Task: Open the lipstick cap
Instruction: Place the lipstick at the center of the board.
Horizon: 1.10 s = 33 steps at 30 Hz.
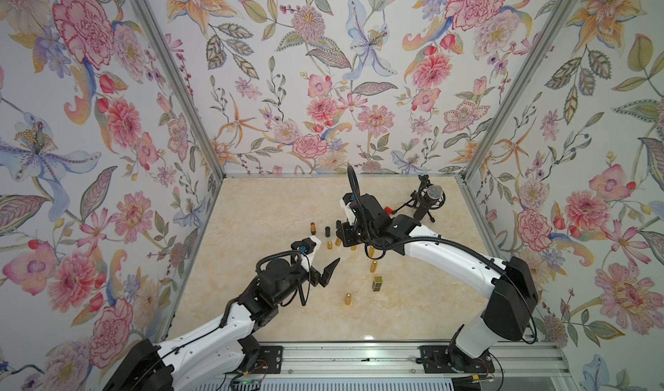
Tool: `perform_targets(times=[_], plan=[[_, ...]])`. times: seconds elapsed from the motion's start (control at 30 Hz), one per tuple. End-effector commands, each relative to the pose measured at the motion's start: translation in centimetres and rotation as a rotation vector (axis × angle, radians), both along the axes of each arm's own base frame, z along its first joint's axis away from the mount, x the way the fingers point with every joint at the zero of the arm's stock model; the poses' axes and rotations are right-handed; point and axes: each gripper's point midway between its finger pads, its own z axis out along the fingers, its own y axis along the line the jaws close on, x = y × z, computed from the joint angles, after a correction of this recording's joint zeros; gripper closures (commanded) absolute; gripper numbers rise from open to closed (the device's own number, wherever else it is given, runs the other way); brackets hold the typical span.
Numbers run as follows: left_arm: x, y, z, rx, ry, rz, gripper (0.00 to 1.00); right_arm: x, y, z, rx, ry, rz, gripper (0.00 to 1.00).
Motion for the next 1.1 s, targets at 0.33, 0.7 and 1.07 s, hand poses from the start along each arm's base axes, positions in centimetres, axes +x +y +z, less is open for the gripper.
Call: perform_targets(times=[0.33, 0.7, 1.07], plan=[[-0.2, 5.0, -2.1, -0.016, 0.084, 0.214, 0.01, 4.7, -0.3, -7.4, -0.244, -0.066, -0.061, 0.78], [0.2, 5.2, -2.1, -0.011, 0.087, 0.226, 0.01, 6.0, -0.6, -11.5, -0.271, -0.028, -0.120, 0.78], [0.4, 5.0, -2.4, -0.008, 0.092, 0.222, 0.01, 6.6, -0.4, -12.9, -0.282, -0.035, -0.136, 0.78]])
